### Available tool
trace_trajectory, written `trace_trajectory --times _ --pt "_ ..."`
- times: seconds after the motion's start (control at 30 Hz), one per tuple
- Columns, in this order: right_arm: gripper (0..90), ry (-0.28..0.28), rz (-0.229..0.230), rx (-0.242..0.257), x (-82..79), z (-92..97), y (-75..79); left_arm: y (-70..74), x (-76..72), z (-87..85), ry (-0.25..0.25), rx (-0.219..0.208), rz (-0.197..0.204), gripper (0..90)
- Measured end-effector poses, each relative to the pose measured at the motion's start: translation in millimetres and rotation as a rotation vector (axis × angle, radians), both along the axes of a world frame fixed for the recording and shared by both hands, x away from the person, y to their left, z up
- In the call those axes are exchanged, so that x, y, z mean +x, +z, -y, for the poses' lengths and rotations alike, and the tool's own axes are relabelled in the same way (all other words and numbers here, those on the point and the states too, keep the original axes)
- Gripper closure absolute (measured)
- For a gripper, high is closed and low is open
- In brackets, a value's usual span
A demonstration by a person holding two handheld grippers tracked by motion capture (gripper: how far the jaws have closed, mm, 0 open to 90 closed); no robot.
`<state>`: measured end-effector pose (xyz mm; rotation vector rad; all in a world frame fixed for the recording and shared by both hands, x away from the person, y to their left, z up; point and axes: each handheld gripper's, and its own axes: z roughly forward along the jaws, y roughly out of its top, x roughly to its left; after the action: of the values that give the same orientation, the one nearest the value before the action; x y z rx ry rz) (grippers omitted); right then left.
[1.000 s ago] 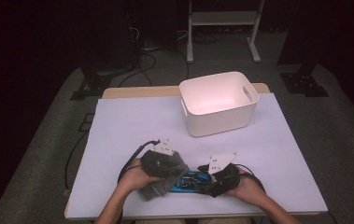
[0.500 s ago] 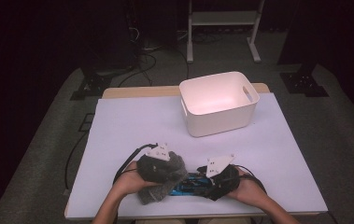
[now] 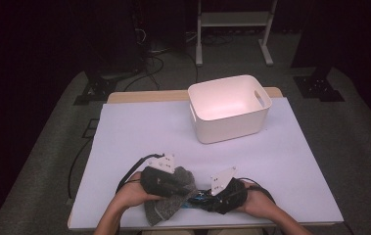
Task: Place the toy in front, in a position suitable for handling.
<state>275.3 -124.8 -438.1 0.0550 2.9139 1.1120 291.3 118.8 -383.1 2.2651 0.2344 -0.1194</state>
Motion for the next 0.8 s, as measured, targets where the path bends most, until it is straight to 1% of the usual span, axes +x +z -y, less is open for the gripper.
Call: trace_trajectory --times 0.03,0.07,0.1,0.13,0.17,0.2,0.27,0.3,0.33,0.37,0.4,0.43,0.5,0.6,0.63,0.67,0.7,0.73,0.77,0.8 --pt "55.0 0.011 0.019 -0.016 1.0 -1.0 1.5 2.5 0.2 0.0 0.002 0.004 0.015 78.8" --pt "55.0 0.013 0.032 -0.019 2.1 -1.4 2.7 5.7 0.5 0.1 0.012 -0.003 0.028 78.7" --pt "54.9 0.003 0.049 -0.019 3.2 -1.6 4.6 9.0 1.3 0.0 0.010 -0.006 0.037 78.7" --pt "54.9 -0.007 0.060 -0.015 5.3 -1.6 6.6 11.6 1.9 0.3 0.016 -0.002 0.057 78.7" --pt "54.8 -0.019 0.056 -0.008 8.3 -1.2 7.9 12.7 2.4 1.1 0.031 0.007 0.076 78.6" --pt "54.7 -0.033 0.052 -0.002 11.6 -0.4 7.5 11.4 3.5 3.0 0.032 0.025 0.084 78.4" --pt "54.7 -0.053 0.023 0.002 16.8 2.5 -0.1 5.8 4.2 6.6 0.033 0.048 0.084 77.9" --pt "54.9 -0.057 0.006 0.019 17.5 4.4 -3.5 2.0 4.1 8.7 0.027 0.070 0.081 77.6" --pt "52.5 -0.070 -0.024 0.046 17.7 7.4 -6.3 -1.4 3.9 10.2 0.019 0.079 0.077 77.0" --pt "44.5 -0.087 -0.036 0.051 18.0 9.5 -8.8 -2.3 3.8 10.2 0.024 0.069 0.072 76.5" --pt "42.2 -0.101 -0.043 0.053 17.9 12.1 -10.0 -2.3 4.2 9.6 0.027 0.064 0.059 76.5" --pt "41.6 -0.109 -0.061 0.058 17.8 16.1 -10.3 -2.2 4.4 9.3 0.024 0.065 0.058 76.5" --pt "40.7 -0.119 -0.071 0.072 17.1 22.8 -9.4 -2.7 4.6 9.2 0.025 0.064 0.058 76.5" --pt "40.8 -0.138 -0.093 0.111 15.7 34.7 -6.9 -2.5 6.1 9.7 0.025 0.063 0.048 76.5" --pt "40.8 -0.138 -0.093 0.111 15.7 34.7 -6.9 -2.5 6.1 9.7 0.025 0.063 0.048 76.0" --pt "43.2 -0.143 -0.095 0.130 14.7 39.2 -5.7 -2.4 6.4 9.7 0.025 0.061 0.042 76.0" --pt "46.3 -0.137 -0.090 0.137 14.6 40.0 -5.4 -2.6 6.9 9.9 0.024 0.058 0.035 74.6" --pt "51.4 -0.132 -0.095 0.142 14.3 40.4 -4.8 -2.7 7.3 10.2 0.023 0.056 0.034 74.0" --pt "55.2 -0.136 -0.081 0.142 13.6 40.1 -4.4 -2.4 7.3 10.7 0.024 0.058 0.033 74.0" --pt "55.3 -0.133 -0.065 0.137 13.3 39.5 -4.2 -1.8 7.1 11.8 0.024 0.058 0.035 74.0"
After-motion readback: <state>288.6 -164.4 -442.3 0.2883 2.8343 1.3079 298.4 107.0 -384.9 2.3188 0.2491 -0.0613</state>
